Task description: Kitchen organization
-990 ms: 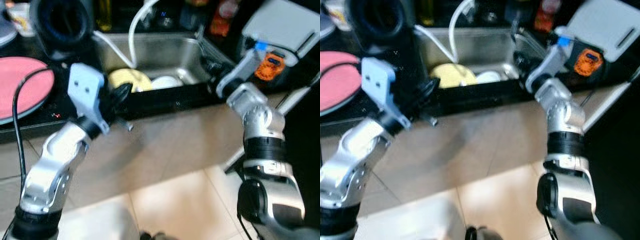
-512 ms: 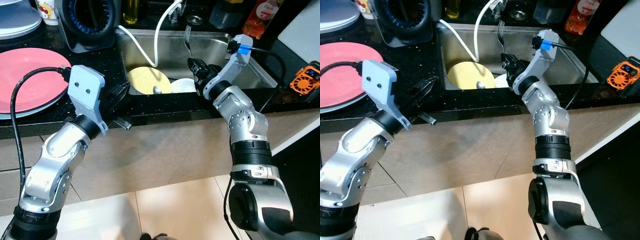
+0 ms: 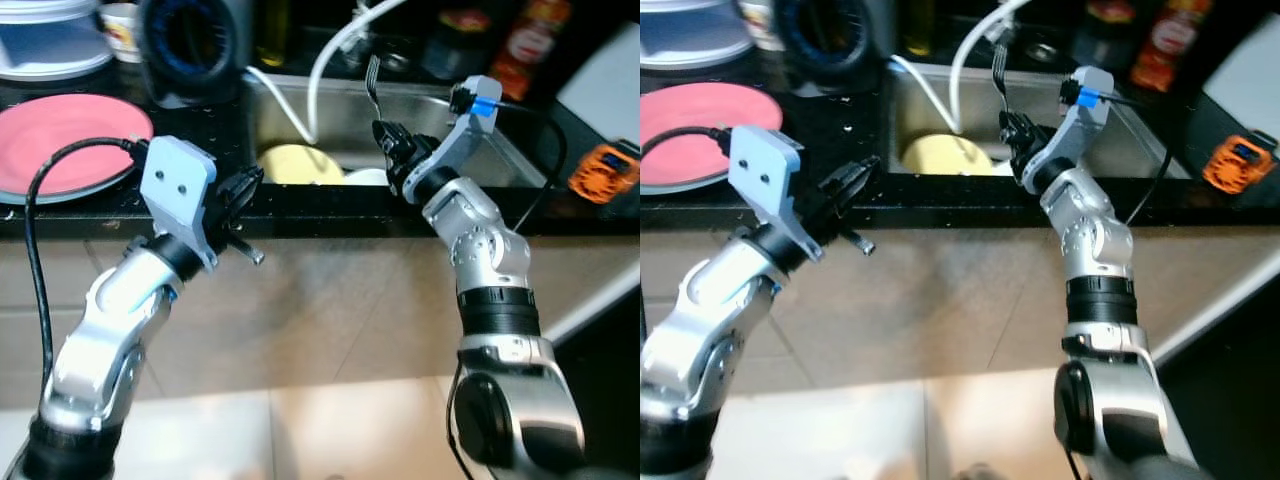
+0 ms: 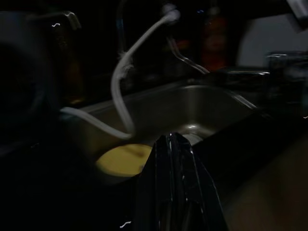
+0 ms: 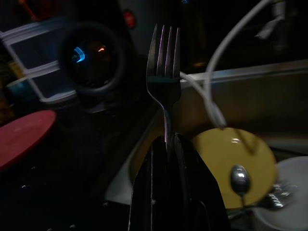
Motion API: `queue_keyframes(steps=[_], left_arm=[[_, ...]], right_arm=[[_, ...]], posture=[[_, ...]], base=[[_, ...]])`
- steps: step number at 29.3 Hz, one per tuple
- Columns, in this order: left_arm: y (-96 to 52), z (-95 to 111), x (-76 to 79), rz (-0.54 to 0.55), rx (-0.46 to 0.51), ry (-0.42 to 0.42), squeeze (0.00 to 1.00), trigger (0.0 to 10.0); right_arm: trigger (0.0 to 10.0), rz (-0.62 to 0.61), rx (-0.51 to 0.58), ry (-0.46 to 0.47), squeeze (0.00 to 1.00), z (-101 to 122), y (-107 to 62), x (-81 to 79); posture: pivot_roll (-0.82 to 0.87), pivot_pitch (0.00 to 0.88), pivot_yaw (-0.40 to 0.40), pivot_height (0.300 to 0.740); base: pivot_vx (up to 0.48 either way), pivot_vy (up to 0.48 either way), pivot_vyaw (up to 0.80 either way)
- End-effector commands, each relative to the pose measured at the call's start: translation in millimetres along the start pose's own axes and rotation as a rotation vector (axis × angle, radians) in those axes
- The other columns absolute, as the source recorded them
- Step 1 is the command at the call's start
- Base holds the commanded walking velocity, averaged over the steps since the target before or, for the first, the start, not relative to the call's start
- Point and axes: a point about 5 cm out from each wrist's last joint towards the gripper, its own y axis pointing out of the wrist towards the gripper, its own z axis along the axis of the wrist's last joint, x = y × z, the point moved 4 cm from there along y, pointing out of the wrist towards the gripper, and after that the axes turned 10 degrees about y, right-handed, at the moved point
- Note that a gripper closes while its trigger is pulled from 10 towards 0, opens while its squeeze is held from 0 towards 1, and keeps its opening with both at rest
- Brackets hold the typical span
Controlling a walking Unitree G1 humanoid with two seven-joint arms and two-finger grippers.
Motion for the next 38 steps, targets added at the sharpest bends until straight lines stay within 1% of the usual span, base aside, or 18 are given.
queue_keyframes(steps=[1, 3, 10, 17, 19, 20, 22, 23, 24, 25, 26, 27, 34, 36, 38], left_arm=[[0.8, 0.5, 4.0, -0.015, 0.005, 0.005, 0.00, 10.0], [0.7, 0.8, 4.7, -0.017, 0.006, 0.005, 0.00, 10.0], [0.4, 0.4, 6.0, -0.022, 0.005, 0.004, 0.00, 10.0], [-3.4, -5.3, 7.4, -0.022, -0.016, 0.003, 0.00, 10.0], [-7.4, -9.5, 10.3, -0.036, -0.030, -0.010, 0.00, 10.0], [-12.1, -13.5, 15.8, -0.064, -0.041, -0.018, 0.00, 10.0], [-17.0, -19.1, 20.1, -0.080, -0.058, -0.033, 0.00, 10.0], [-17.0, -19.1, 20.1, -0.080, -0.058, -0.033, 0.00, 10.0], [-22.3, -24.4, 23.4, -0.093, -0.075, -0.034, 0.00, 10.0], [-24.2, -25.2, 23.4, -0.091, -0.075, -0.040, 0.00, 10.0], [-24.2, -25.2, 23.4, -0.091, -0.075, -0.040, 0.00, 10.0], [-26.0, -27.2, 19.4, -0.068, -0.084, -0.039, 0.00, 10.0], [-24.2, -25.5, 16.4, -0.052, -0.073, -0.052, 0.00, 10.0], [-24.0, -25.3, 19.2, -0.065, -0.069, -0.045, 0.00, 10.0], [-25.3, -26.6, 25.5, -0.094, -0.070, -0.051, 0.00, 10.0]], right_arm=[[10.0, 0.016, 0.035, -0.020, 0.00, 8.6, -3.2, -0.7], [10.0, 0.027, 0.034, -0.038, 0.00, 8.2, -4.0, -2.5], [10.0, 0.045, 0.022, -0.069, 0.00, 7.9, -5.1, -4.2], [10.0, 0.030, 0.023, -0.062, 0.00, 6.5, -3.2, -2.9], [10.0, 0.009, 0.033, -0.063, 0.00, 7.1, -2.1, -1.3], [10.0, -0.011, 0.037, -0.053, 0.00, 6.9, -1.4, 1.0], [10.0, -0.018, 0.040, -0.048, 0.00, 6.5, -1.7, 1.9], [10.0, -0.018, 0.040, -0.048, 0.00, 6.5, -1.7, 1.9], [10.0, -0.020, 0.041, -0.046, 0.00, 5.7, -2.2, 2.3], [10.0, -0.021, 0.040, -0.047, 0.00, 5.0, -2.8, 2.7], [10.0, -0.021, 0.040, -0.047, 0.00, 5.0, -2.8, 2.7], [10.0, -0.020, 0.034, -0.044, 0.00, 3.0, -4.4, 3.3], [10.0, -0.022, 0.031, -0.044, 0.00, 2.2, -4.7, 4.0], [10.0, -0.024, 0.031, -0.043, 0.00, 2.2, -4.5, 4.2], [10.0, -0.023, 0.034, -0.041, 0.00, 2.4, -4.8, 4.3]], posture=[[0.19, 0.079, -0.132, 0.740], [0.19, 0.079, -0.131, 0.740], [0.19, 0.084, -0.130, 0.740], [0.20, 0.088, -0.132, 0.740], [0.20, 0.089, -0.134, 0.740], [0.20, 0.089, -0.135, 0.740], [0.20, 0.089, -0.132, 0.740], [0.20, 0.089, -0.132, 0.740], [0.20, 0.089, -0.133, 0.740], [0.20, 0.091, -0.133, 0.740], [0.20, 0.091, -0.133, 0.740], [0.20, 0.091, -0.133, 0.740], [0.20, 0.090, -0.135, 0.740], [0.20, 0.089, -0.136, 0.740], [0.20, 0.090, -0.135, 0.740]], base=[[0.000, 0.000, 0.00], [0.000, 0.000, 0.27], [0.000, 0.000, 0.79], [0.000, 0.000, 0.79], [0.000, 0.000, 0.79], [0.000, 0.000, 0.00], [0.000, 0.000, 0.00], [0.000, 0.000, 0.00], [0.000, 0.000, 0.00], [0.349, 0.000, 0.00], [0.349, 0.000, 0.00], [0.480, 0.000, 0.00], [0.454, 0.000, 0.00], [0.000, 0.000, 0.00], [0.000, 0.000, 0.00]])
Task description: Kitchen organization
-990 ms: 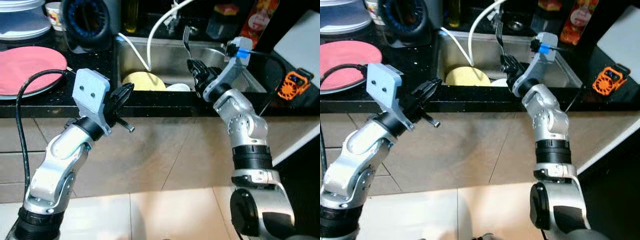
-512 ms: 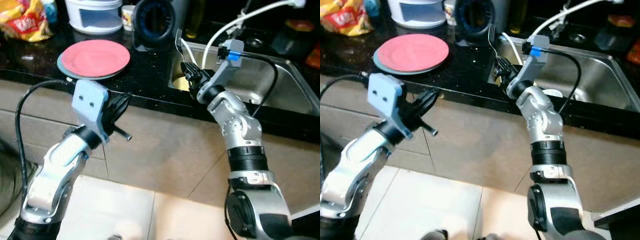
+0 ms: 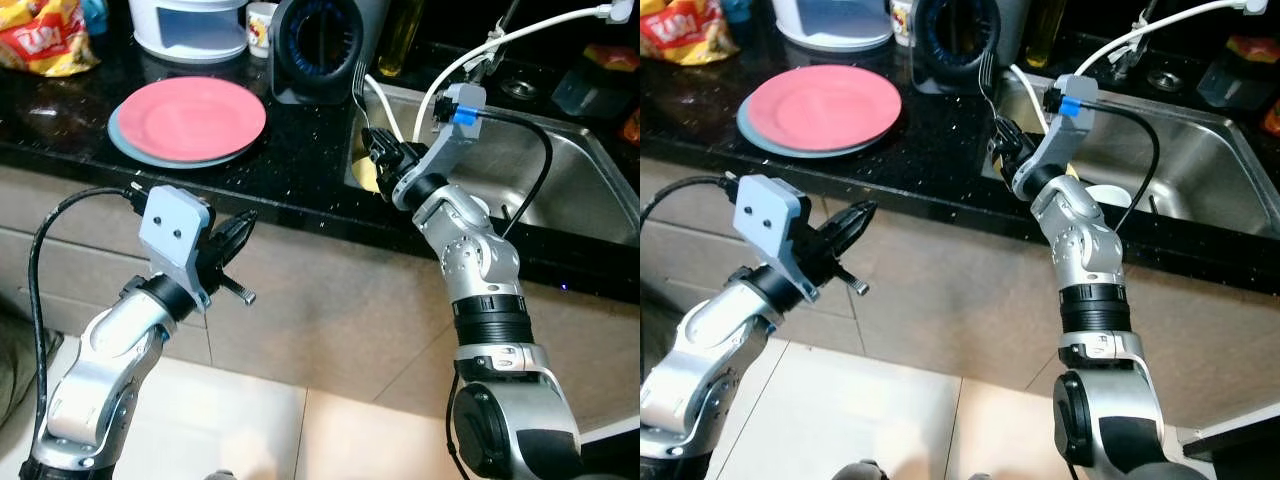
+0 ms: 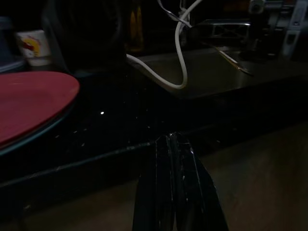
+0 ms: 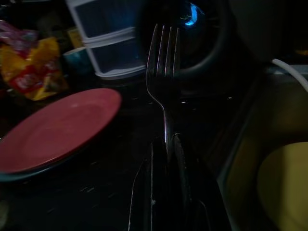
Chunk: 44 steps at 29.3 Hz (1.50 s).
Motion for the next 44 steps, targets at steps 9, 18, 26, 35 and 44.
queue_keyframes(steps=[9, 18, 26, 35, 44], left_arm=[[2.0, 2.9, 11.1, -0.047, 0.013, 0.005, 0.00, 10.0], [6.3, 3.7, 6.4, -0.033, 0.020, 0.023, 0.00, 10.0], [13.6, -1.2, 2.0, -0.020, 0.018, 0.040, 0.00, 10.0], [17.2, -8.1, 4.3, -0.027, 0.013, 0.031, 0.00, 10.0], [15.4, -12.1, 8.2, -0.042, 0.006, 0.025, 0.00, 10.0]], right_arm=[[10.0, -0.018, 0.025, 0.016, 0.00, 2.1, -2.0, 3.7], [10.0, -0.031, 0.034, 0.011, 0.00, 2.0, -0.5, 4.5], [10.0, -0.033, 0.099, 0.031, 0.00, 2.9, -1.0, 3.5], [10.0, 0.079, 0.134, 0.086, 0.00, 2.5, -5.0, -10.2], [10.0, 0.174, 0.126, 0.082, 0.00, 4.5, -9.9, -17.6]], posture=[[0.20, 0.090, -0.136, 0.740], [0.20, 0.082, -0.139, 0.740], [0.21, 0.039, -0.145, 0.740], [0.20, 0.028, -0.146, 0.740], [0.20, 0.025, -0.148, 0.740]], base=[[0.000, 0.000, 0.00], [0.000, 0.000, 0.00], [0.000, 0.000, 0.00], [0.000, 0.000, 0.00], [0.000, 0.000, 0.00]])
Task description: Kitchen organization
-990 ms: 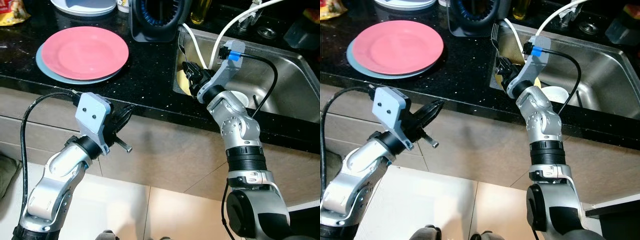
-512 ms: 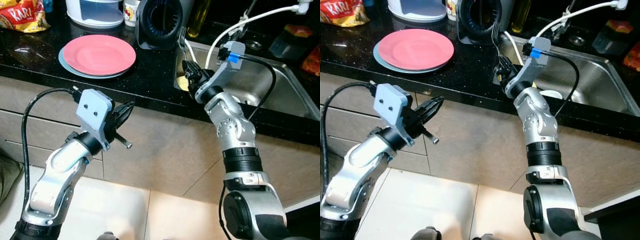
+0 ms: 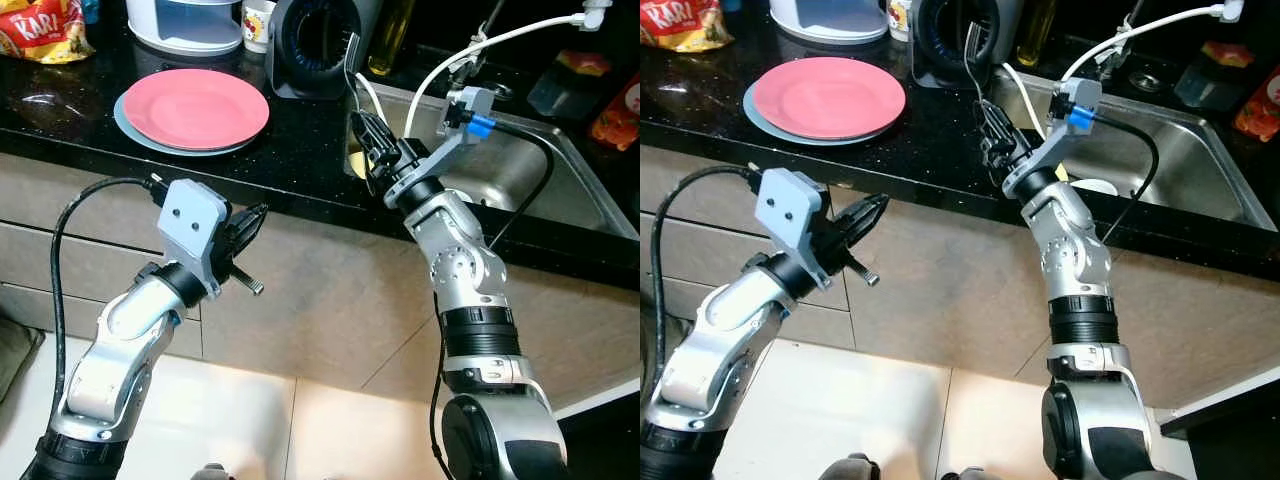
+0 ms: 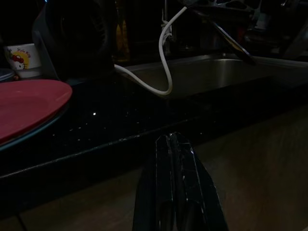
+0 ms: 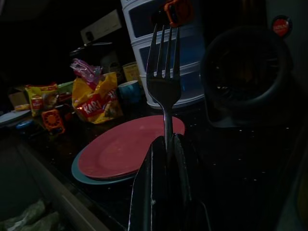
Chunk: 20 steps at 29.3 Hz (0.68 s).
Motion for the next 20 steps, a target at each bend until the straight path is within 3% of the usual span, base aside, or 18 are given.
queue_keyframes(steps=[1, 4, 7, 9, 12, 16, 20], left_arm=[[1.0, -4.8, 7.9, -0.020, -0.010, -0.008, 0.00, 10.0], [1.2, -7.1, 10.4, -0.031, -0.010, -0.013, 0.00, 10.0], [-2.0, -12.3, 19.2, -0.073, -0.025, -0.025, 0.00, 10.0], [-7.3, -16.9, 29.8, -0.123, -0.039, -0.041, 0.00, 10.0], [-10.3, -18.3, 35.5, -0.156, -0.044, -0.047, 0.00, 10.0], [-11.7, -20.4, 35.3, -0.161, -0.052, -0.040, 0.00, 10.0], [-9.9, -19.0, 27.9, -0.128, -0.048, -0.019, 0.00, 10.0]], right_arm=[[10.0, -0.023, 0.002, -0.016, 0.00, 2.6, -3.1, 5.9], [10.0, -0.035, -0.012, -0.034, 0.00, -0.4, -1.7, 8.0], [10.0, 0.056, -0.047, -0.023, 0.00, -3.7, -5.7, 0.9], [10.0, 0.230, -0.131, -0.048, 0.00, -9.9, -22.0, -13.2], [10.0, 0.280, -0.170, -0.067, 0.00, -13.4, -28.8, -16.7], [10.0, 0.212, -0.168, -0.084, 0.00, -13.9, -25.7, -9.0], [10.0, 0.065, -0.149, -0.122, 0.00, -18.7, -12.2, 4.1]], posture=[[0.20, 0.025, -0.148, 0.740], [0.20, 0.030, -0.147, 0.740], [0.21, 0.034, -0.145, 0.740], [0.21, 0.038, -0.142, 0.740], [0.20, 0.039, -0.140, 0.740], [0.20, 0.041, -0.136, 0.740], [0.20, 0.043, -0.137, 0.740]], base=[[0.000, 0.000, 0.00], [0.000, 0.000, 0.00], [0.000, 0.000, 0.00], [0.000, 0.000, 0.00], [0.000, 0.000, 0.00], [0.000, 0.000, 0.00], [0.000, 0.000, 0.00]])
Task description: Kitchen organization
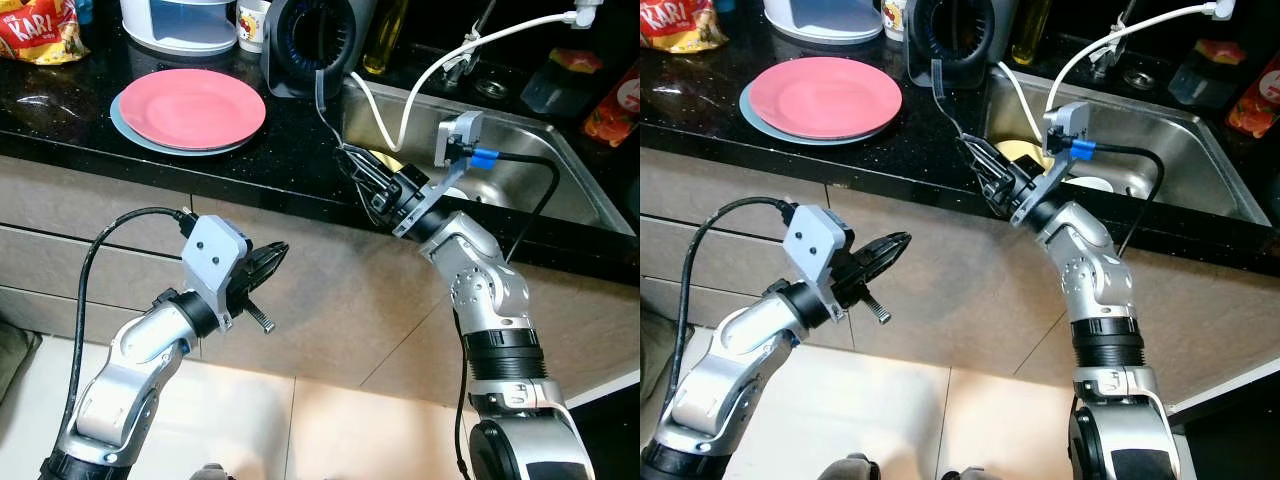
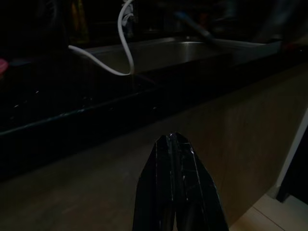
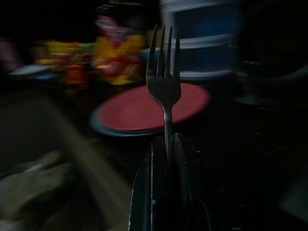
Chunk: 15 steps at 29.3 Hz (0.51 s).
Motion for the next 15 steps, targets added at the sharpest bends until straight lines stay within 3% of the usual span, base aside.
queue_keyframes(steps=[1, 4, 9, 11, 15], left_arm=[[0.4, 0.0, -3.3, 0.018, -0.002, 0.021, 0.00, 10.0], [-0.3, 4.6, -11.9, 0.060, 0.008, 0.038, 0.00, 10.0], [-12.1, 31.3, -46.0, 0.211, 0.052, 0.108, 0.00, 10.0], [-12.1, 31.3, -46.0, 0.211, 0.052, 0.108, 0.00, 10.0], [-25.1, 55.9, -62.2, 0.284, 0.106, 0.139, 0.00, 10.0]], right_arm=[[10.0, -0.092, 0.013, -0.018, 0.00, 1.9, 0.9, 12.6], [10.0, -0.186, 0.009, -0.021, 0.00, 2.4, 7.2, 23.7], [10.0, -0.434, -0.070, -0.196, 0.00, 7.8, 24.0, 51.4], [10.0, -0.434, -0.070, -0.196, 0.00, 7.8, 24.0, 51.4], [10.0, -0.517, -0.050, -0.264, 0.00, 24.8, 29.1, 61.9]], posture=[[0.20, 0.051, -0.137, 0.740], [0.20, 0.056, -0.140, 0.740], [0.23, 0.109, -0.164, 0.740], [0.23, 0.109, -0.164, 0.740], [0.24, 0.132, -0.176, 0.740]], base=[[0.000, 0.000, 0.00], [0.000, 0.000, 0.00], [0.000, 0.000, 0.00], [0.000, 0.000, 0.00], [0.000, 0.000, 0.00]])
